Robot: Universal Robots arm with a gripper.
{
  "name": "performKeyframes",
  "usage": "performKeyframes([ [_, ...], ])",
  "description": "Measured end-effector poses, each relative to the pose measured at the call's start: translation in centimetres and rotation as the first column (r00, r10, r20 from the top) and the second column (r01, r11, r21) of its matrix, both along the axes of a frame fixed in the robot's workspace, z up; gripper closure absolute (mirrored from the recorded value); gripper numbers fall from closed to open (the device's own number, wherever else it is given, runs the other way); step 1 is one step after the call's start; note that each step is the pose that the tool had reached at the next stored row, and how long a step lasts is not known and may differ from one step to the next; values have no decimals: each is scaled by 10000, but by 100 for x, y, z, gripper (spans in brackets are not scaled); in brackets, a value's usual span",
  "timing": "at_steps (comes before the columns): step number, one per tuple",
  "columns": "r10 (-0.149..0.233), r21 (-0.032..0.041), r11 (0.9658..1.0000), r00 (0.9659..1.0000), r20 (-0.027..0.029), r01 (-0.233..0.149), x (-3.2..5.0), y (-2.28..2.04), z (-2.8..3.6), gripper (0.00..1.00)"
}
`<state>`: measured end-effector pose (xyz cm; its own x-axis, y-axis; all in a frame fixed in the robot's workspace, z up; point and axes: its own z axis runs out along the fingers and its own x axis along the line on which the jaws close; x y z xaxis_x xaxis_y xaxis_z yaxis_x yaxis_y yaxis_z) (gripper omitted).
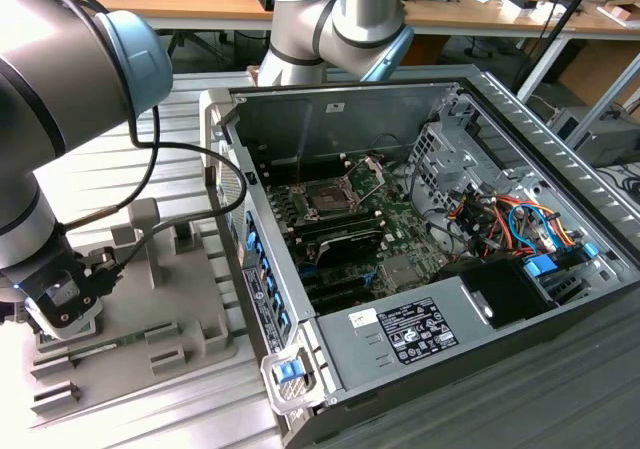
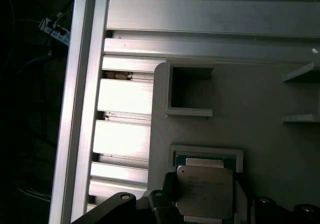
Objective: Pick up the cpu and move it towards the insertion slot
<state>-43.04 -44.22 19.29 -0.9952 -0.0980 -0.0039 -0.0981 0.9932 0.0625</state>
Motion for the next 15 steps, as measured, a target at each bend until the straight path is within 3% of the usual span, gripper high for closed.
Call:
performKeyframes([
  [2, 0, -1, 10000, 10000, -1, 0, 0, 0, 28, 45],
  [3, 0, 0, 10000, 10000, 0, 0, 0, 0, 84, 45],
  [15, 0, 0, 10000, 10000, -1, 0, 0, 0, 147, 45],
])
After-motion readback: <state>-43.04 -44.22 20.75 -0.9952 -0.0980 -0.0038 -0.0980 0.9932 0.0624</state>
